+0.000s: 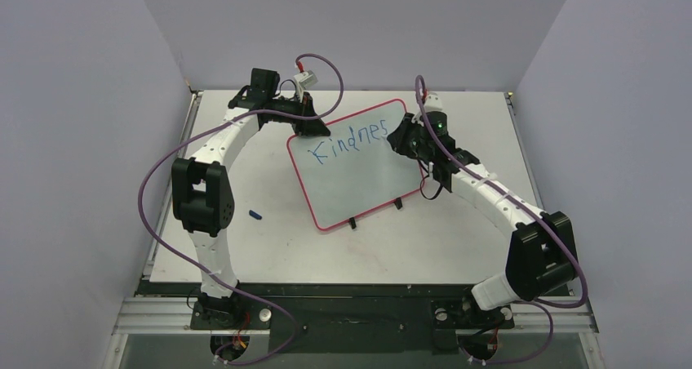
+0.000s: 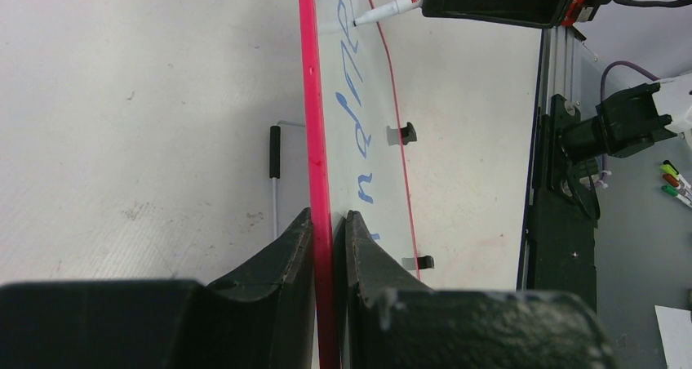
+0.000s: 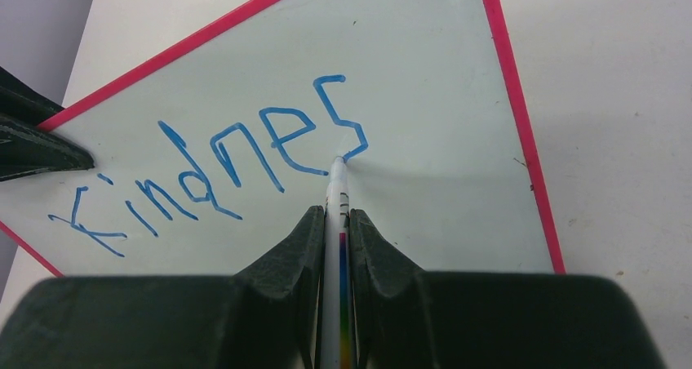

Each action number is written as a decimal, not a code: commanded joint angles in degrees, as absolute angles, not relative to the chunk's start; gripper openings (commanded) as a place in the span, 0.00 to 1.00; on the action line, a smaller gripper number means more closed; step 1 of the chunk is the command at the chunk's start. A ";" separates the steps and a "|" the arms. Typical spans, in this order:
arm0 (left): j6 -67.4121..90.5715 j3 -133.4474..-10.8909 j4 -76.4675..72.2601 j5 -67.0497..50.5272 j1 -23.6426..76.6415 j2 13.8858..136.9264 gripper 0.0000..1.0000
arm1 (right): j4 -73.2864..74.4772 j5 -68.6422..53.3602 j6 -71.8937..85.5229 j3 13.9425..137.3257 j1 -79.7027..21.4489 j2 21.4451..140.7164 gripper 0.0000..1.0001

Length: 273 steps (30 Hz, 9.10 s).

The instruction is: Write a sentence on the whiteboard

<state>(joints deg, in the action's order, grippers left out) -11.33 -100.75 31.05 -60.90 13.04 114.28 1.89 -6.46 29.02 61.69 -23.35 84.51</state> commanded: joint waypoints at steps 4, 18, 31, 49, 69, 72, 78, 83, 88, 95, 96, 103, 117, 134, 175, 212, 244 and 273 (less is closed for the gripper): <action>-17.01 -101.86 32.16 -62.83 14.69 112.69 0.00 | -1.03 -9.84 30.44 63.99 -22.50 79.29 0.00; -16.96 -101.89 32.22 -63.01 14.74 112.79 0.00 | -1.92 -9.07 30.85 68.09 -17.96 81.71 0.00; -16.98 -102.17 32.33 -63.02 14.87 113.28 0.00 | -0.95 -6.90 29.41 69.59 -17.43 85.14 0.00; -16.99 -102.17 32.43 -63.02 14.92 113.29 0.00 | -0.18 -5.31 28.01 70.49 -18.08 88.16 0.00; -16.96 -102.46 32.47 -62.85 15.01 113.40 0.00 | -0.18 -5.25 28.21 68.49 -21.05 87.78 0.00; -17.01 -102.42 32.58 -62.82 15.01 113.38 0.00 | -0.18 -4.97 28.21 67.28 -21.01 87.29 0.00; -17.05 -102.39 32.60 -62.78 14.99 113.27 0.00 | -0.18 -4.11 27.75 65.06 -20.68 85.99 0.00; -17.06 -102.26 32.57 -62.84 15.04 113.19 0.00 | 1.44 -3.74 27.51 64.07 -20.13 85.03 0.00; -17.06 -102.30 32.61 -62.84 15.05 113.16 0.00 | 1.68 -3.07 27.31 63.74 -19.46 84.24 0.00; -17.14 -102.29 32.59 -62.84 15.05 113.05 0.00 | 3.41 -2.36 26.01 63.58 -19.25 83.92 0.00; -17.14 -102.34 32.58 -62.84 15.03 113.08 0.00 | 3.46 -2.28 25.97 63.43 -19.25 83.71 0.00; -17.14 -102.39 32.56 -62.84 15.08 113.07 0.00 | 3.10 -2.98 26.78 60.86 -19.80 82.39 0.00; -17.13 -101.78 32.31 -62.68 15.03 112.61 0.00 | 3.25 -6.30 26.44 61.21 -22.19 77.27 0.00; -14.36 -99.18 27.31 -61.57 14.75 111.50 0.00 | 5.47 -1.60 25.11 55.56 -32.30 68.53 0.00; -12.46 -97.61 24.08 -61.69 13.99 111.57 0.00 | -3.44 7.15 25.38 65.14 -54.74 89.73 0.00; -12.57 -97.73 24.30 -61.63 13.95 111.66 0.00 | -2.74 9.12 27.64 57.09 -56.42 86.61 0.00; -12.56 -97.82 24.43 -61.76 13.89 111.70 0.00 | 2.02 11.40 25.87 69.42 -55.06 93.23 0.00; -12.57 -97.91 24.54 -61.59 13.89 111.79 0.00 | 1.58 12.26 26.81 63.38 -54.03 84.95 0.00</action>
